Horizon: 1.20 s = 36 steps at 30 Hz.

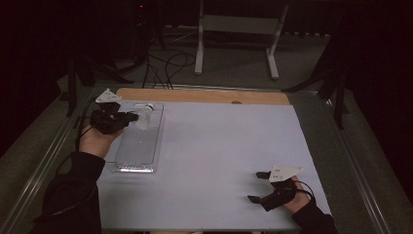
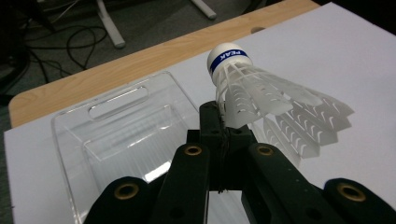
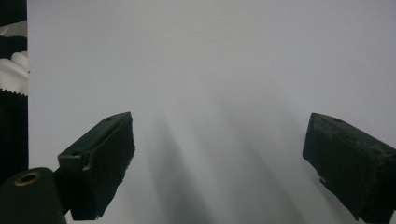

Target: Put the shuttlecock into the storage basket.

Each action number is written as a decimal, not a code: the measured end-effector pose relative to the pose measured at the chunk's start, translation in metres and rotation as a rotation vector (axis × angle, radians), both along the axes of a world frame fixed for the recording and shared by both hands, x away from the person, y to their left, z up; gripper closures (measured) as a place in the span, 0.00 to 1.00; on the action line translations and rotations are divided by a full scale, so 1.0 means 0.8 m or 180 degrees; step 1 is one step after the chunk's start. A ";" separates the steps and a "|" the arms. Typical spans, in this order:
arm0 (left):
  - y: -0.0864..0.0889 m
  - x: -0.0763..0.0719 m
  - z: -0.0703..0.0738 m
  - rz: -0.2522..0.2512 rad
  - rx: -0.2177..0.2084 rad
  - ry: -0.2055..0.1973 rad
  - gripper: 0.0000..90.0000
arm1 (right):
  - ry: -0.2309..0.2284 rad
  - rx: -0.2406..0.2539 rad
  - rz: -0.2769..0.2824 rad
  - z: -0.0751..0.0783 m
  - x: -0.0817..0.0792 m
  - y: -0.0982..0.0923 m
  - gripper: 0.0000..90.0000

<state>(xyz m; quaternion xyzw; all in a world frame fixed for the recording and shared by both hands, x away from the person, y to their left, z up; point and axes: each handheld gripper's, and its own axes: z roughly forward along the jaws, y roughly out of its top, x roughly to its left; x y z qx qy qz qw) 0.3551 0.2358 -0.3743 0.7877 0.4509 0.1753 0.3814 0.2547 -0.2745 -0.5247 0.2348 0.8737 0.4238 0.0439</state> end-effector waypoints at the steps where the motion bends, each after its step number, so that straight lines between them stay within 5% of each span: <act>1: 0.000 0.001 -0.002 0.0020 0.0006 0.0001 1.00 | 0.0009 -0.0007 -0.0001 0.000 0.000 0.000 0.10; 12: -0.004 0.014 -0.033 0.0217 0.0038 0.0062 1.00 | 0.0009 0.0011 0.0024 0.001 -0.001 0.001 0.10; 36: -0.010 0.029 -0.084 0.0276 0.0209 0.0273 1.00 | 0.0014 0.0022 0.0046 0.002 -0.001 0.002 0.10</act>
